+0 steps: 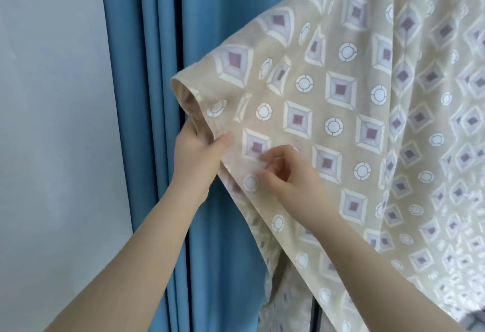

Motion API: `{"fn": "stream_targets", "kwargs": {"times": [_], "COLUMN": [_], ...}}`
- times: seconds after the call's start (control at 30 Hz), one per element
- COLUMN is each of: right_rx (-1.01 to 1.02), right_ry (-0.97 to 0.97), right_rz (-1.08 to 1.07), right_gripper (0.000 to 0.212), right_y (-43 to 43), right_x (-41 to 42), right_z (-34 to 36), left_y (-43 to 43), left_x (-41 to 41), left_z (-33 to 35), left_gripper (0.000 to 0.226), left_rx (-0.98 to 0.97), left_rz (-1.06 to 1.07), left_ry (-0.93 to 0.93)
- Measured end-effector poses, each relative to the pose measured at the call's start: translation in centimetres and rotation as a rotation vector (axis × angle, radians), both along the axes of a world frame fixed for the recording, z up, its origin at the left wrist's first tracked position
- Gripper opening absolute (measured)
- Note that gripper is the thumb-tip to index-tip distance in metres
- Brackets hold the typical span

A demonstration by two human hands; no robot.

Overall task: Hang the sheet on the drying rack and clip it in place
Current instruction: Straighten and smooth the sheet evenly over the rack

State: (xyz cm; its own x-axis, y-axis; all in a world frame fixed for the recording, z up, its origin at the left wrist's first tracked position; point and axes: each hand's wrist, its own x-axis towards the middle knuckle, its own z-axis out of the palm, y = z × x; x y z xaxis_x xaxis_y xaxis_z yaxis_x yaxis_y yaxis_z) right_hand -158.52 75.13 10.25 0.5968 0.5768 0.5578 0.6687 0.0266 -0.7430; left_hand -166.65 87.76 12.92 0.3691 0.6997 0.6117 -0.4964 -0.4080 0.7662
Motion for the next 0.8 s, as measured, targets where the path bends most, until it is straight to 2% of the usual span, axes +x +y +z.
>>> {"fn": "stream_targets", "kwargs": {"times": [0.07, 0.1, 0.13, 0.2, 0.23, 0.27, 0.33, 0.4, 0.43, 0.47, 0.5, 0.53, 0.57, 0.6, 0.67, 0.73, 0.77, 0.8], "right_rx": [0.035, 0.053, 0.069, 0.097, 0.113, 0.127, 0.146, 0.149, 0.137, 0.113, 0.085, 0.063, 0.047, 0.038, 0.019, -0.046, -0.082, -0.118], "right_ry": [0.049, 0.064, 0.067, 0.054, 0.054, 0.068, 0.099, 0.11, 0.113, 0.119, 0.125, 0.128, 0.126, 0.128, 0.176, 0.256, 0.28, 0.3], "right_rz": [-0.033, -0.045, -0.054, -0.086, -0.109, -0.134, -0.198, -0.271, -0.305, -0.337, -0.365, -0.393, -0.422, -0.45, -0.499, -0.537, -0.545, -0.534], "right_gripper": [0.019, 0.02, 0.019, 0.016, 0.014, 0.014, 0.016, 0.019, 0.019, 0.017, 0.015, 0.015, 0.018, 0.022, 0.032, 0.052, 0.063, 0.07], "right_y": [-1.4, -2.0, -2.5, -3.4, -3.8, -4.2, -5.2, -6.2, -6.6, -6.9, -7.1, -7.2, -7.4, -7.5, -8.0, -8.6, -8.9, -9.1], "right_x": [0.6, 0.7, 0.9, 1.0, 1.1, 1.2, 1.6, 2.0, 2.2, 2.2, 2.2, 2.2, 2.2, 2.2, 2.4, 2.8, 3.0, 3.1], "right_z": [-0.9, -1.2, -1.6, -2.3, -2.7, -3.1, -4.2, -5.7, -6.5, -7.3, -8.2, -9.1, -10.1, -11.1, -12.9, -14.3, -14.9, -15.3], "left_y": [0.0, -0.3, -0.6, -1.9, -2.5, -2.8, -2.4, -1.1, -0.5, -0.3, -0.6, -1.3, -2.1, -2.5, -2.6, -1.9, -1.6, -1.6], "left_x": [0.7, 0.9, 1.3, 2.4, 2.8, 3.0, 3.1, 2.8, 2.7, 2.8, 3.0, 3.1, 3.3, 3.5, 3.6, 3.5, 3.5, 3.3], "left_z": [-0.2, -0.3, -0.9, -3.1, -4.3, -5.1, -5.2, -4.7, -4.7, -5.1, -5.9, -6.8, -8.0, -9.1, -9.8, -9.7, -9.7, -9.7], "left_gripper": [0.023, 0.028, 0.034, 0.038, 0.035, 0.027, 0.014, 0.009, 0.018, 0.032, 0.042, 0.046, 0.041, 0.03, 0.008, 0.011, 0.012, 0.017], "left_rx": [-0.172, -0.224, -0.239, -0.108, -0.052, -0.069, -0.199, -0.358, -0.398, -0.399, -0.368, -0.301, -0.232, -0.19, -0.205, -0.289, -0.308, -0.29], "left_rz": [0.048, -0.025, -0.129, -0.265, -0.278, -0.23, -0.069, 0.037, -0.009, -0.1, -0.196, -0.291, -0.374, -0.372, -0.205, -0.058, -0.086, -0.162], "left_ry": [-0.222, -0.295, -0.287, 0.004, 0.161, 0.238, 0.125, -0.177, -0.274, -0.259, -0.102, 0.145, 0.385, 0.519, 0.454, 0.192, 0.11, 0.11]}}
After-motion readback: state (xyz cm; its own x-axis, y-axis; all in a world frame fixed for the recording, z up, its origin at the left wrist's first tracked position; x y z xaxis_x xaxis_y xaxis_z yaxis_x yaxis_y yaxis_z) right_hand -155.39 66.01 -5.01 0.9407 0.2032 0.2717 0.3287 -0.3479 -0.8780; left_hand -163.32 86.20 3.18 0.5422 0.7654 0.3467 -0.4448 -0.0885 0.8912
